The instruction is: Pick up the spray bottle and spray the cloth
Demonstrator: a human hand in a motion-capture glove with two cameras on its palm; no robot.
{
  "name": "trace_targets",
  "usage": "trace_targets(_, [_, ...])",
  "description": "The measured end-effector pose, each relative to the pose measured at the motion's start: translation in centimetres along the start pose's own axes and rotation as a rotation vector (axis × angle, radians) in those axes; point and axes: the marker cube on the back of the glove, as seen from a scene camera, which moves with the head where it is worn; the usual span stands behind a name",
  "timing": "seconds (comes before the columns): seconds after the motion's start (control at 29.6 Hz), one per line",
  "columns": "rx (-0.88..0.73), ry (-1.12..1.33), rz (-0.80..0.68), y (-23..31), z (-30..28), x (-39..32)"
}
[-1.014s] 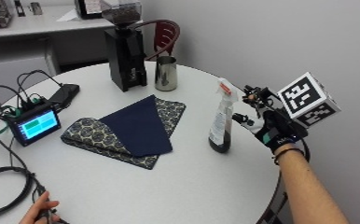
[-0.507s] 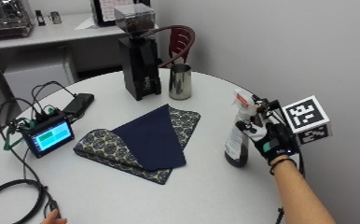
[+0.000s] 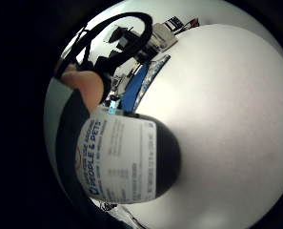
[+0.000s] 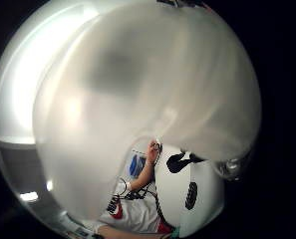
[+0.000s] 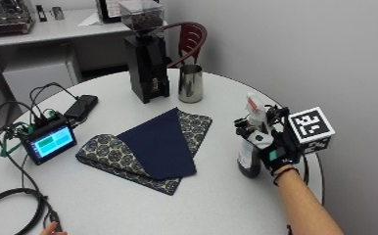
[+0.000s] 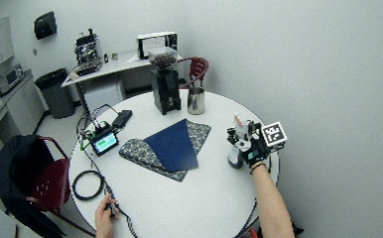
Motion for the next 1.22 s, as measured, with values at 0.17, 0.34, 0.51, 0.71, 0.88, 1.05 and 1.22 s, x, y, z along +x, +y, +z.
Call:
trace_targets(0.17, [0.012,-0.022,-0.011,0.0,0.3,-0.2])
trace_targets(0.34, [0.053,-0.093,0.001,0.3,-0.4,0.8])
trace_targets(0.51, [0.086,-0.095,0.013,0.7,-0.7,1.3])
trace_targets(0.71, [0.16,-0.078,0.037,1.5,-1.5,2.3])
trace_targets(0.88, [0.197,-0.062,0.047,2.3,-1.8,3.0])
trace_targets(1.05, [0.176,-0.057,0.054,3.4,-2.8,3.8])
trace_targets(1.22, [0.017,-0.018,0.028,2.2,-4.7,1.7])
